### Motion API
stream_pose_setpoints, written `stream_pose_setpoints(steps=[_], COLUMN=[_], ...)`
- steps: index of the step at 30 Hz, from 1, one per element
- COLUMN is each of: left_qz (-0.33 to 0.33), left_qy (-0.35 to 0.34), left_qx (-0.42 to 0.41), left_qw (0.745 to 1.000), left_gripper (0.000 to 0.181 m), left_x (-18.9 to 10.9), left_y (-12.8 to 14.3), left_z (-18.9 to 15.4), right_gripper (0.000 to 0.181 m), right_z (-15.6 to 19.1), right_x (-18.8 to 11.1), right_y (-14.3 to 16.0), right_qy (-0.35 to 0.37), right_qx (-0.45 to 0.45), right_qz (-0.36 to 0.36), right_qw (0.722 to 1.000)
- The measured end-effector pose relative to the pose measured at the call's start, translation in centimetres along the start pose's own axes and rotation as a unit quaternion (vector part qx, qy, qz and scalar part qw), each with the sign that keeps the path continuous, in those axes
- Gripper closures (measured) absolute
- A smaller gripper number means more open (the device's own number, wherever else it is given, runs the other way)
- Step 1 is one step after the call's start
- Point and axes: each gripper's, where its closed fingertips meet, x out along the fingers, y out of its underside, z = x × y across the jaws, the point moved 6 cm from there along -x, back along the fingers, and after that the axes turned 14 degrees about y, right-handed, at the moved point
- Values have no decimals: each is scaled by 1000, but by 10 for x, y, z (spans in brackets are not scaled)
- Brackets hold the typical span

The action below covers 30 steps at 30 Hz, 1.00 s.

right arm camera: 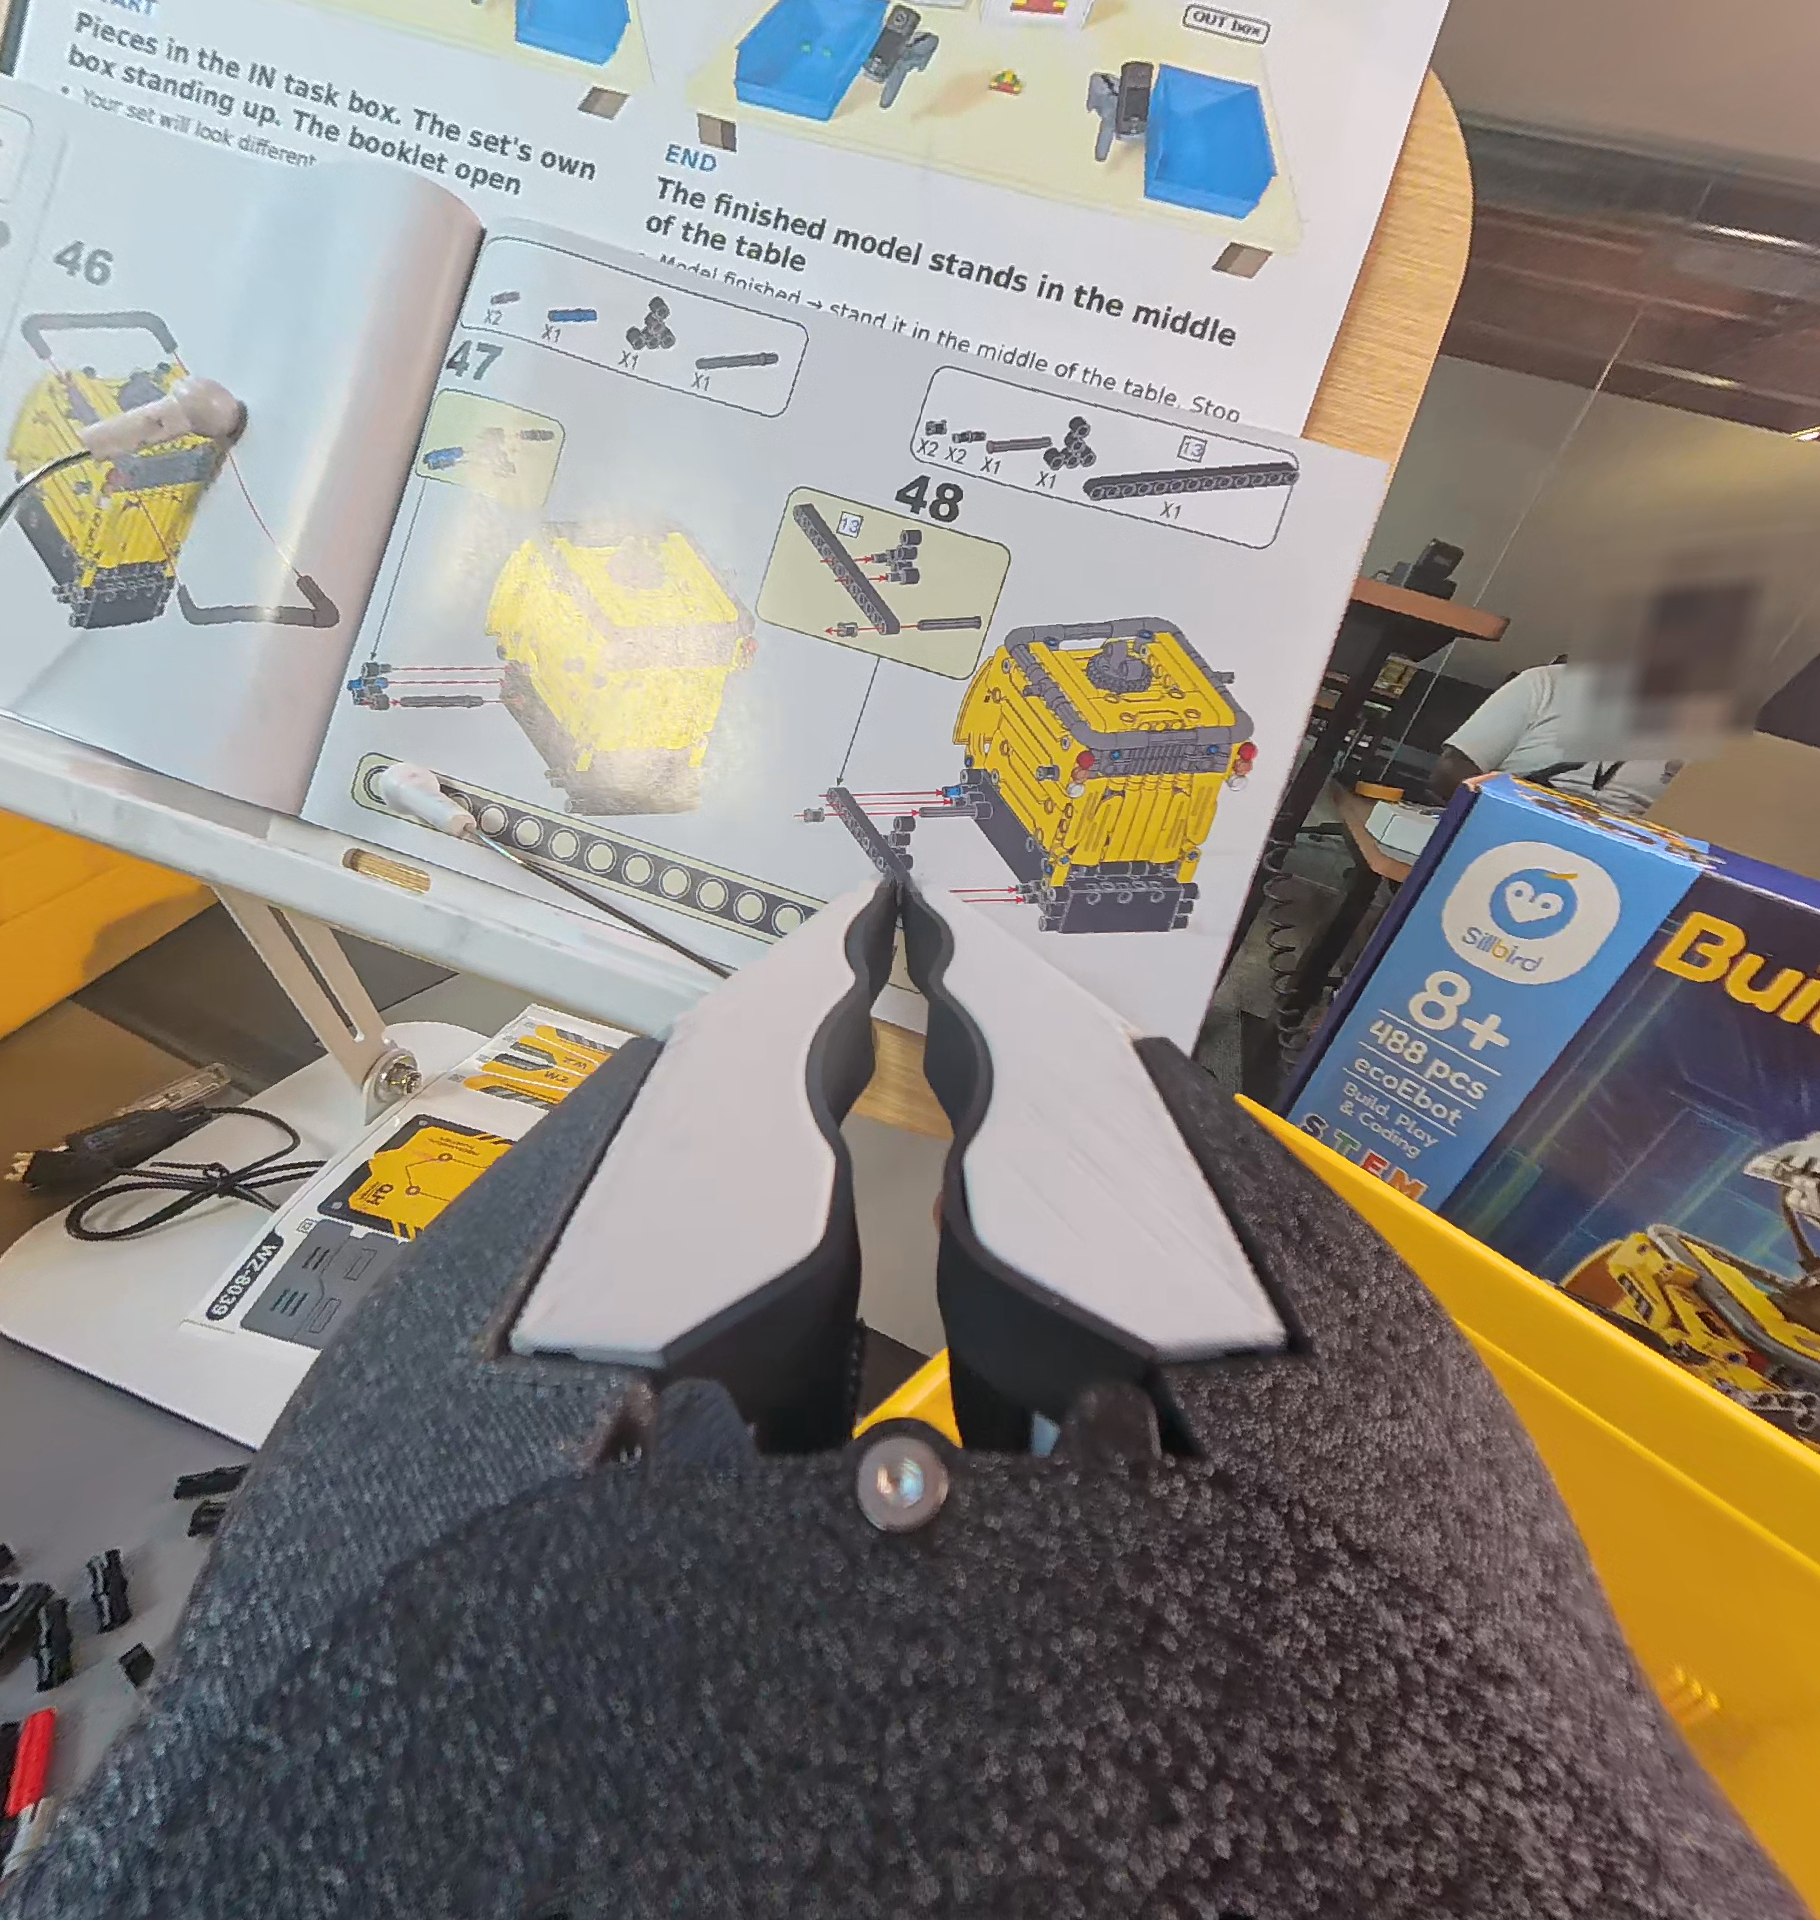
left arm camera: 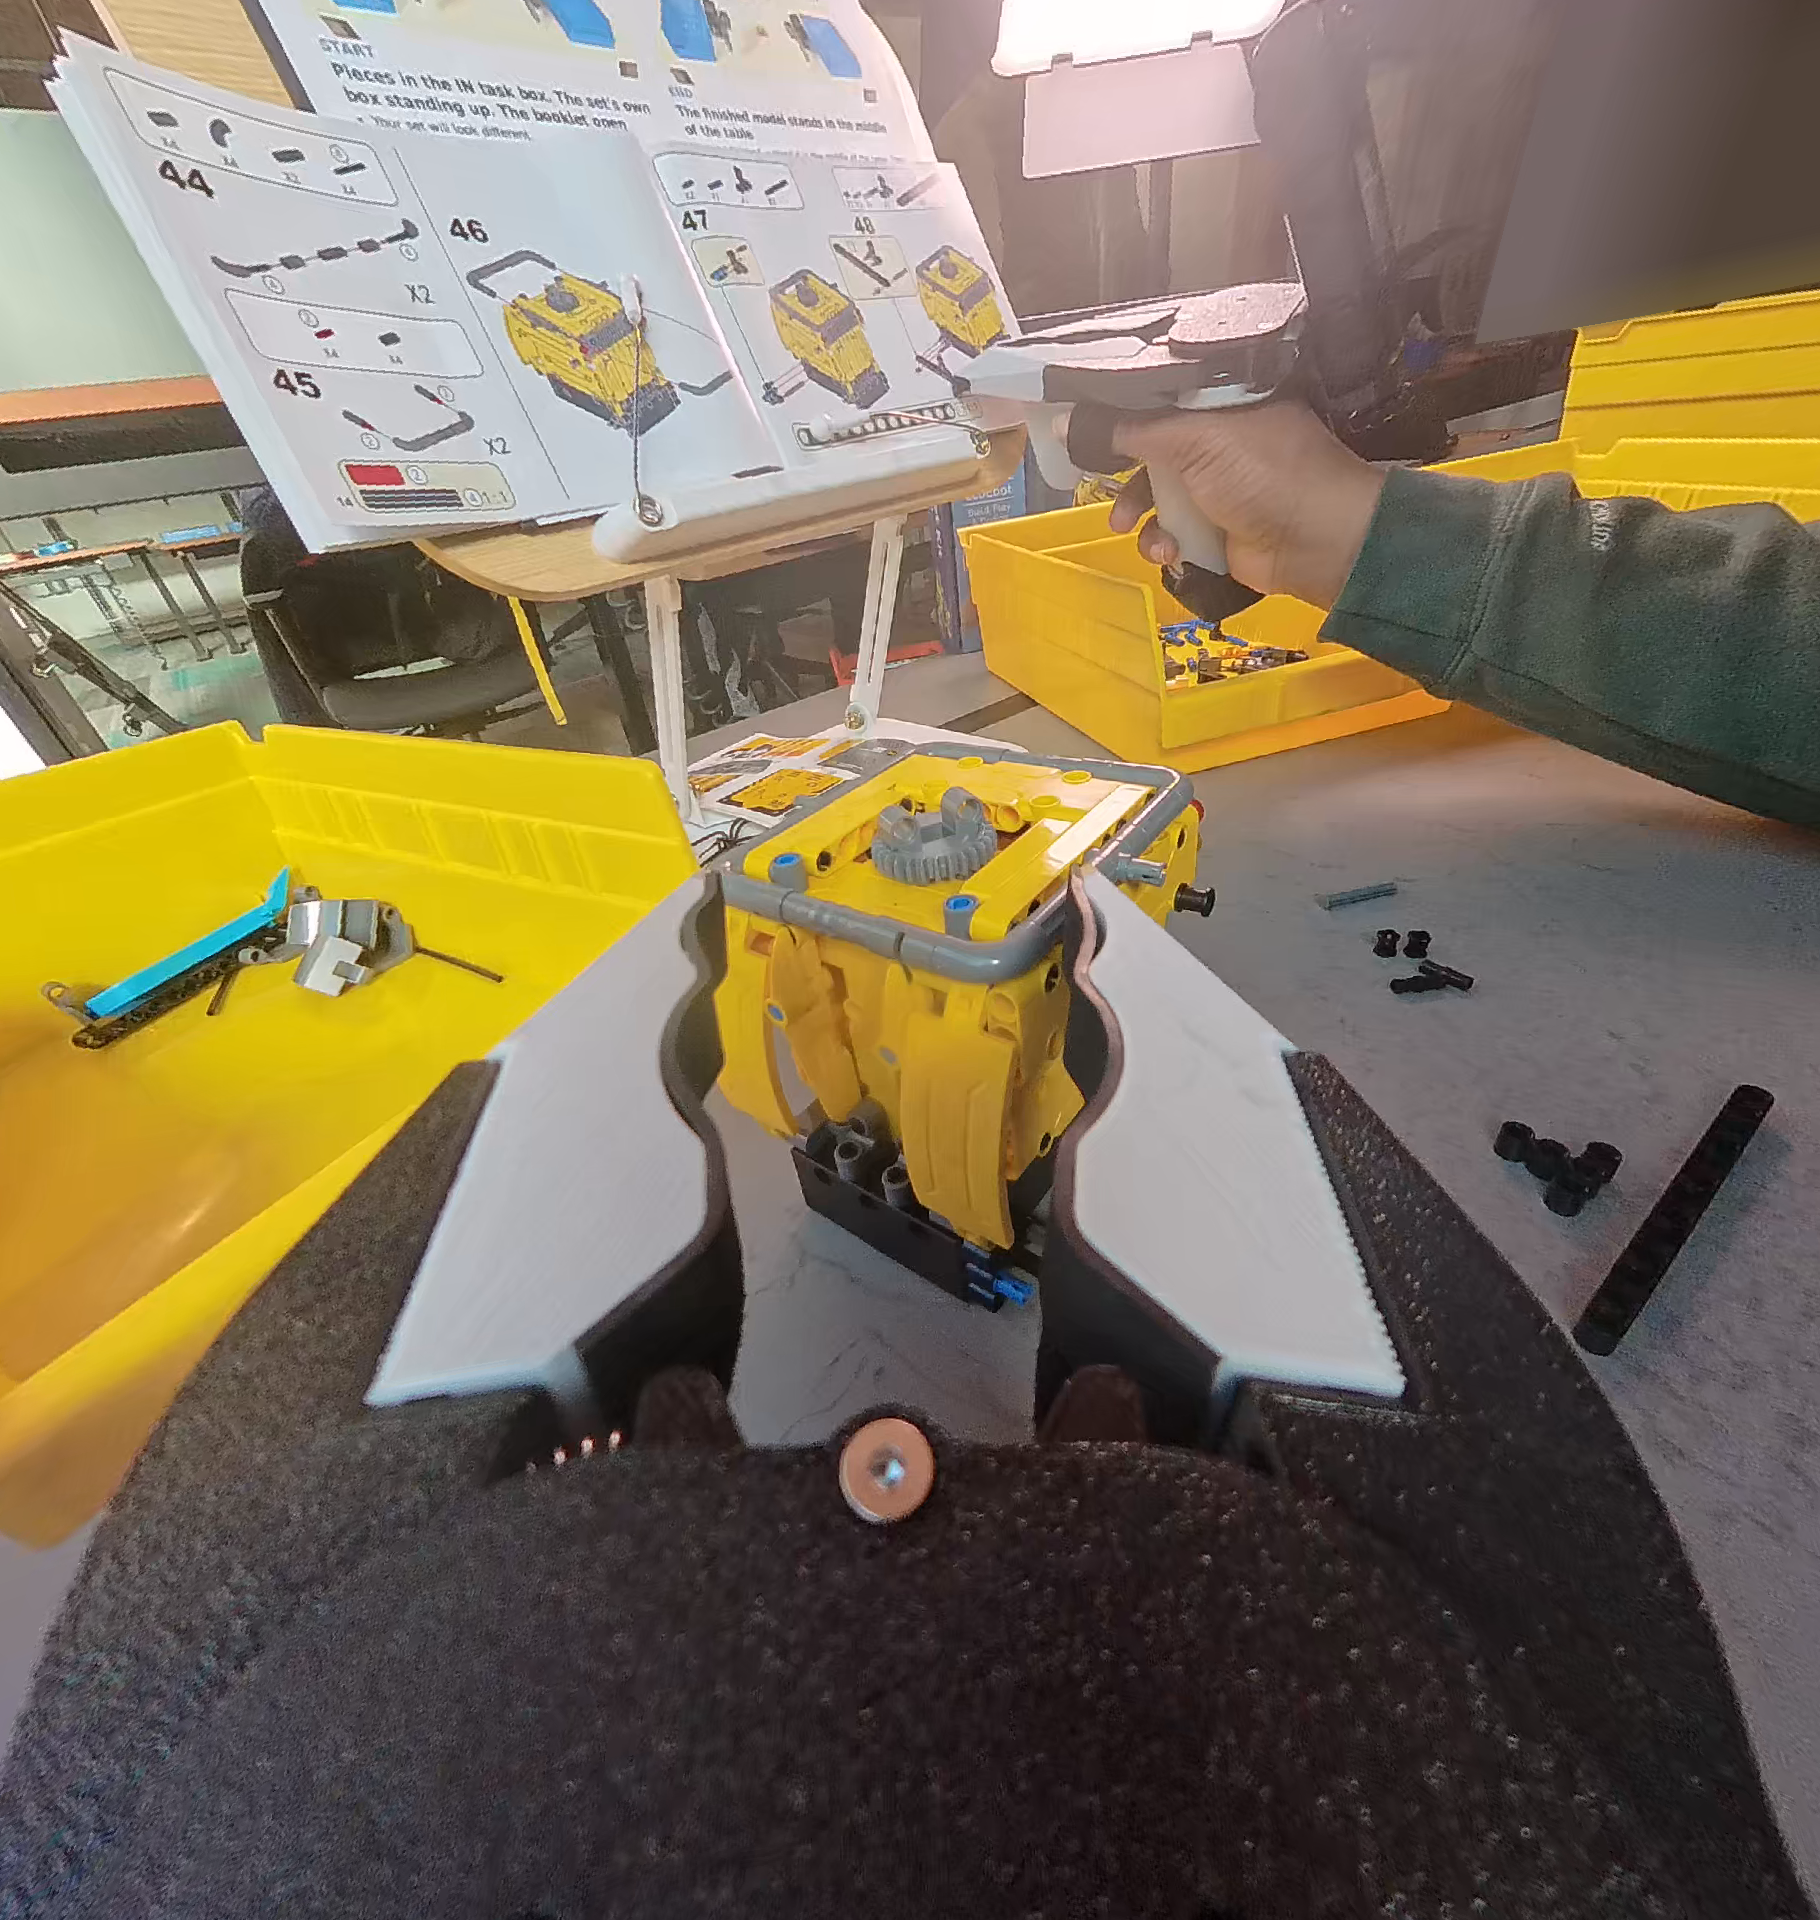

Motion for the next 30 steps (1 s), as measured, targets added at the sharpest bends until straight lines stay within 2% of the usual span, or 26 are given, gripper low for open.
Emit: stream_pose_setpoints(steps=[27, 30], left_qz=[14, 12], left_qy=[1, 0], left_qx=[4, 5], left_qw=[1000, 1000], left_gripper=[117, 117], left_x=[1, 1], left_y=[2, 1], left_z=[-1, -1], right_gripper=[177, 166], right_z=[-1, -2], right_x=[0, 0], right_y=[1, 0], right_qy=[0, 6], right_qx=[5, 5], right_qz=[1, -2], right_qw=[1000, 1000])
